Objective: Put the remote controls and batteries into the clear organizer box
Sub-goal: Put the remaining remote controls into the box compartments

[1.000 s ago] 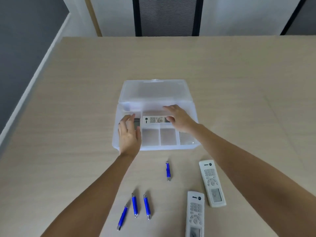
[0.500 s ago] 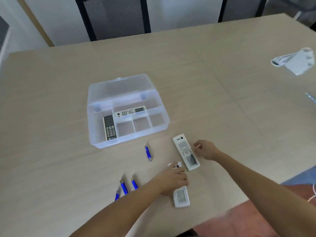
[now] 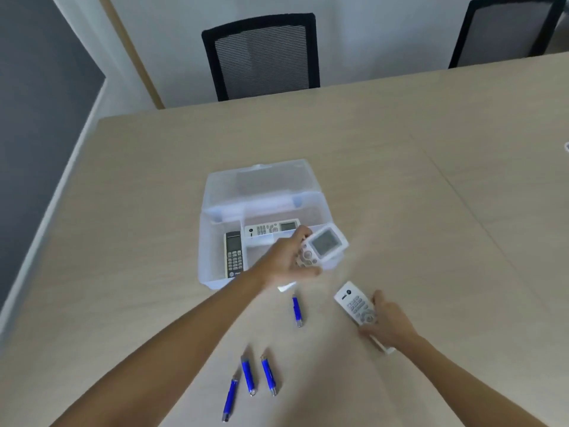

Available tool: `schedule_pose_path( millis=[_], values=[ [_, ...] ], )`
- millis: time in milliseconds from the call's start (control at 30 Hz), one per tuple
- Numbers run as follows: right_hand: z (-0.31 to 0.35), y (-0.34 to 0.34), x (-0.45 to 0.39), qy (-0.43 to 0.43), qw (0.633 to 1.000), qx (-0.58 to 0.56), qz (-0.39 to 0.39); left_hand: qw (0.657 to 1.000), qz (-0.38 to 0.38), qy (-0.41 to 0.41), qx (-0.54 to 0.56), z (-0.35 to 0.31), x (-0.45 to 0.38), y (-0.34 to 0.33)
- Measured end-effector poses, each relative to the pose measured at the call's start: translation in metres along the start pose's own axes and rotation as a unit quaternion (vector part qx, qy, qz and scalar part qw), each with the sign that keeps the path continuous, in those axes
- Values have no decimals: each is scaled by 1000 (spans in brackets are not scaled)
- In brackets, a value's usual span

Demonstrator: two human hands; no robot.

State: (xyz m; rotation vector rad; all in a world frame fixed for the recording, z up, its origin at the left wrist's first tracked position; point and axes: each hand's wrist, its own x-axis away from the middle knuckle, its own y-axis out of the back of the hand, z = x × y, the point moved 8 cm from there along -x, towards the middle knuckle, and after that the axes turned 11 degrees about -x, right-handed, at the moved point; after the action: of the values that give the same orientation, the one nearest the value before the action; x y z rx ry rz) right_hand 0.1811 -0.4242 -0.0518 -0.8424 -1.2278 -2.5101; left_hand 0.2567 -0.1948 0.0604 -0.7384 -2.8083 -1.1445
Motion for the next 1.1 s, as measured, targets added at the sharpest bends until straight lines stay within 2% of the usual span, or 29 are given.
schedule_pose_path(
  millis=[100,167,333,567,667,800,867,967,1033,1100],
  values=[
    [1,6,-1,15,996,-81,20,994,-59,86,24,36,-45,55],
    [2,18,-1,17,985,-170,19,990,-59,126,2,62,-71,74],
    [18,55,-4,45,948,-306,74,974,57,147,-160,112,-106,67],
    [39,113,-23,75,959,-246,117,953,147,148,-220,139,-109,52],
    [51,143,-35,85,956,-251,128,933,152,155,-288,146,-109,47],
    [106,164,-56,158,950,-251,101,902,162,168,-363,144,-101,45],
    [147,155,-72,212,951,-211,77,909,106,156,-373,137,-92,52],
    [206,117,-105,255,955,-138,64,918,-86,185,-341,133,-56,71],
    [237,85,-123,257,958,-103,80,881,-229,259,-323,136,-9,82],
    [259,50,-137,257,957,-69,116,828,-320,340,-311,147,44,81]
  ],
)
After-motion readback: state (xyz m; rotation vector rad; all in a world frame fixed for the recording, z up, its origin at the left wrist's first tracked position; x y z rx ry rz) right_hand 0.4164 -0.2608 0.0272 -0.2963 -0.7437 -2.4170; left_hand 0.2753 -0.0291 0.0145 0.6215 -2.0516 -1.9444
